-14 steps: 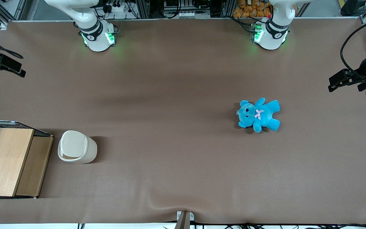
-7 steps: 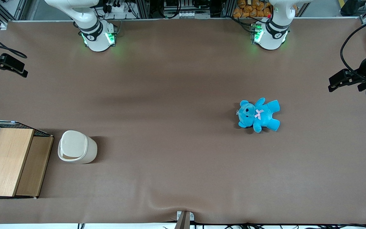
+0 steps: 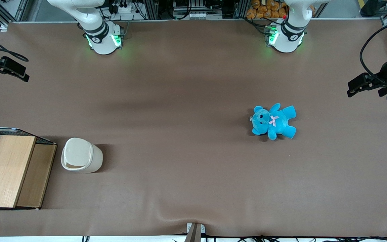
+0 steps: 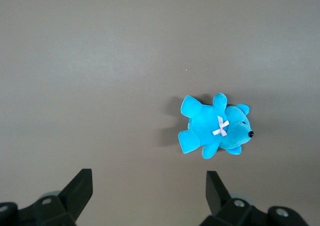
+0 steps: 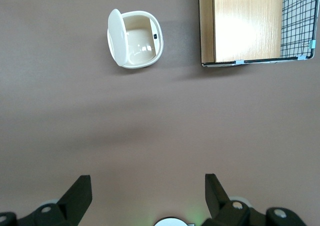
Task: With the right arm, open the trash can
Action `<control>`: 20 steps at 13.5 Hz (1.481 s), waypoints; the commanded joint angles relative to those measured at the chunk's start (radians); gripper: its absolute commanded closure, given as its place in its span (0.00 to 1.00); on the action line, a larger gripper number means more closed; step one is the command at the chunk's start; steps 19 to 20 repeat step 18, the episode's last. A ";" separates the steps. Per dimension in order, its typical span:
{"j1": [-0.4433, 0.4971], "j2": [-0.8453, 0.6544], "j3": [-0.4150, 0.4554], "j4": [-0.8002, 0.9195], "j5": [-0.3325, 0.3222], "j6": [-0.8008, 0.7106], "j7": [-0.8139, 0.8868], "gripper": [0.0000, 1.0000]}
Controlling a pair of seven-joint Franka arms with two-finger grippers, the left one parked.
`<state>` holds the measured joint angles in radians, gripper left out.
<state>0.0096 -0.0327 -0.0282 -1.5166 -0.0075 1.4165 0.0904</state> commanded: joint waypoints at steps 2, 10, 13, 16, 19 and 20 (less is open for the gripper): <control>-0.014 -0.001 0.011 0.003 -0.020 0.002 -0.015 0.00; -0.013 0.004 0.011 0.003 -0.020 0.001 -0.024 0.00; -0.013 0.004 0.011 0.003 -0.022 0.004 -0.076 0.00; -0.016 0.004 0.010 0.003 -0.025 0.004 -0.103 0.00; -0.016 0.004 0.010 0.003 -0.025 0.004 -0.101 0.00; -0.016 0.004 0.010 0.003 -0.025 0.004 -0.101 0.00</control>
